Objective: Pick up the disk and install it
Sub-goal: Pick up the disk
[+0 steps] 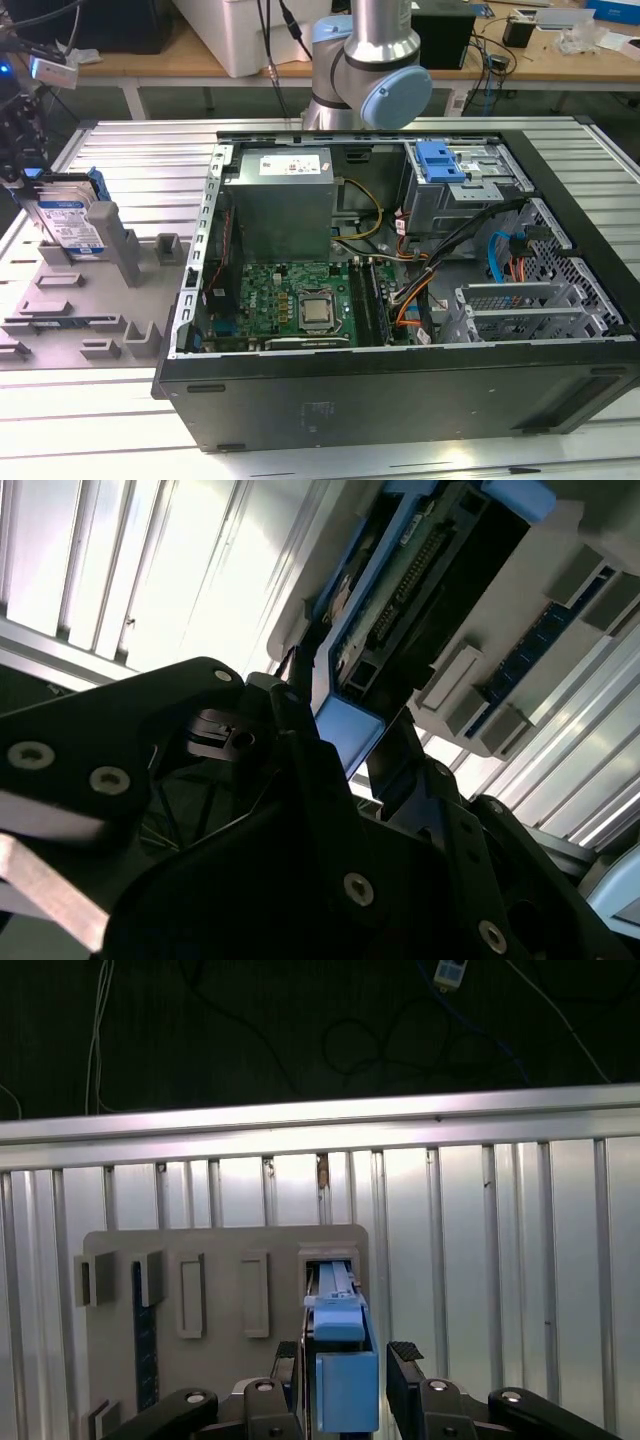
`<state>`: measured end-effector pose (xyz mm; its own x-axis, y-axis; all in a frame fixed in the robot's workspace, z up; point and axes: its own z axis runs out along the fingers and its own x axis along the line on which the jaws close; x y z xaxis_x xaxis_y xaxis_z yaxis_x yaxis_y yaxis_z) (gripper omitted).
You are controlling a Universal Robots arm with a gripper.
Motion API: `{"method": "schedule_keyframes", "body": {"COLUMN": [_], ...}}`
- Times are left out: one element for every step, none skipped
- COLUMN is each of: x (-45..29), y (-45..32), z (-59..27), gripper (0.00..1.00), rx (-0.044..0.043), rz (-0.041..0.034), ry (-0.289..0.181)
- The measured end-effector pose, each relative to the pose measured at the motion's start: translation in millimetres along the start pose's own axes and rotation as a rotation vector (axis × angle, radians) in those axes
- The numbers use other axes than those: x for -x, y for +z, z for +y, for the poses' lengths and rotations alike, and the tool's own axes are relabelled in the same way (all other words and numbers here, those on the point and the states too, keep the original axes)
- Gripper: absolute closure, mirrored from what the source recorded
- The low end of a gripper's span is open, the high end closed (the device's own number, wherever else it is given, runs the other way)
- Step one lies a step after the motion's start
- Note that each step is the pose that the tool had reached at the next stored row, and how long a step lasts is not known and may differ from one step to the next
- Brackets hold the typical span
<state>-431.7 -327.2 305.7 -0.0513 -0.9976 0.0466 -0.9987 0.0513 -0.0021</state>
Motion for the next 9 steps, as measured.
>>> {"method": "schedule_keyframes", "body": {"x": [0.0, 0.1, 0.1, 0.1, 0.1, 0.2, 0.2, 0.3, 0.3], "y": [0.7, 1.5, 2.2, 3.0, 3.8, 4.5, 5.7, 6.6, 7.3], "z": [0.1, 0.2, 0.2, 0.3, 0.3, 0.3, 0.3, 0.3, 0.4], "gripper": [0.52, 0.52, 0.52, 0.52, 0.52, 0.52, 0.52, 0.52, 0.52], "rx": [0.0001, 0.0001, 0.0000, 0.0000, 0.0000, 0.0001, 0.0000, 0.0000, 0.0000], "rz": [0.0000, 0.0001, 0.0001, 0.0000, 0.0000, 0.0000, 0.0001, 0.0000, 0.0001], "ry": [0.000, 0.000, 0.000, 0.000, 0.000, 0.000, 0.000, 0.000, 0.000]}}
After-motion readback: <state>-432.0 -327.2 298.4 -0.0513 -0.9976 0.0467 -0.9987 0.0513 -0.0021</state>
